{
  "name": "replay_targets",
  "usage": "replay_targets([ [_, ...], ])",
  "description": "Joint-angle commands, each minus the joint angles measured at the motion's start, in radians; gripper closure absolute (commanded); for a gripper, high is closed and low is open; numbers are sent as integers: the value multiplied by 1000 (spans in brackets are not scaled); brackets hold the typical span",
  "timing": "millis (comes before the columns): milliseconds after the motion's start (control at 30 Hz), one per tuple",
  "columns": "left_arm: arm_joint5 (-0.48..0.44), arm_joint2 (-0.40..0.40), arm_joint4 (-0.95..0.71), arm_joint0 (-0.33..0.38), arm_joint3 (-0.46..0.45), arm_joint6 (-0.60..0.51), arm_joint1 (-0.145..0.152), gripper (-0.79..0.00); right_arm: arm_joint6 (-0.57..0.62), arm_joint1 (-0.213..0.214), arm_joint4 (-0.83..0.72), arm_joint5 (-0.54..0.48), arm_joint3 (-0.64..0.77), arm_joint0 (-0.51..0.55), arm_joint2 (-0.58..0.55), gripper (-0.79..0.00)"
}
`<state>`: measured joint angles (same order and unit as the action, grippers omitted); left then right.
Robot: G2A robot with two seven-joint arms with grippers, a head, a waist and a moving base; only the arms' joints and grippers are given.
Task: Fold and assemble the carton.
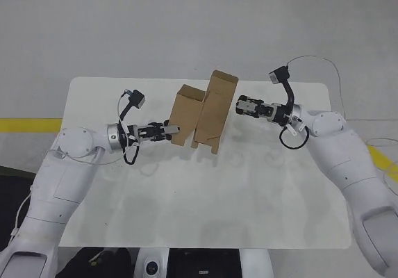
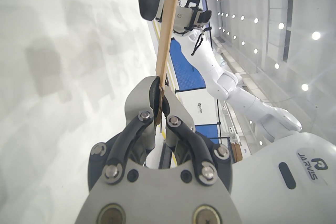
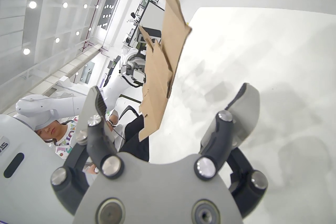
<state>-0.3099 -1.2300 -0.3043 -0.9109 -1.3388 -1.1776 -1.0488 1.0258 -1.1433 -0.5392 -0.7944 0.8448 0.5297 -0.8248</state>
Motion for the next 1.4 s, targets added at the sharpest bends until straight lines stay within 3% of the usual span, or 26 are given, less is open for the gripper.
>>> replay_targets([
  [0,23,0,-9,34,38,-89,4,0,31,18,-10,31,41,19,-17,-785],
  [367,60,-8,-80,92,125,-358,23,0,118,102,-24,118,200,141,-86,-785],
  [667,120,46,-116,82,47,-358,54,0,122,119,-81,122,314,184,-46,-785],
  [1000,129,97,-169,70,-19,-358,95,0,115,119,-111,115,299,180,3,-785],
  [1033,127,100,-170,72,-18,-358,98,0,115,120,-114,115,299,180,5,-690],
  [1100,122,105,-171,76,-14,-358,103,0,116,121,-118,116,299,180,10,-388],
  [1300,109,122,-178,86,-2,-358,113,0,135,122,-144,135,305,178,31,-154],
  [1367,104,126,-180,89,0,-358,115,0,141,121,-155,141,306,177,38,-120],
])
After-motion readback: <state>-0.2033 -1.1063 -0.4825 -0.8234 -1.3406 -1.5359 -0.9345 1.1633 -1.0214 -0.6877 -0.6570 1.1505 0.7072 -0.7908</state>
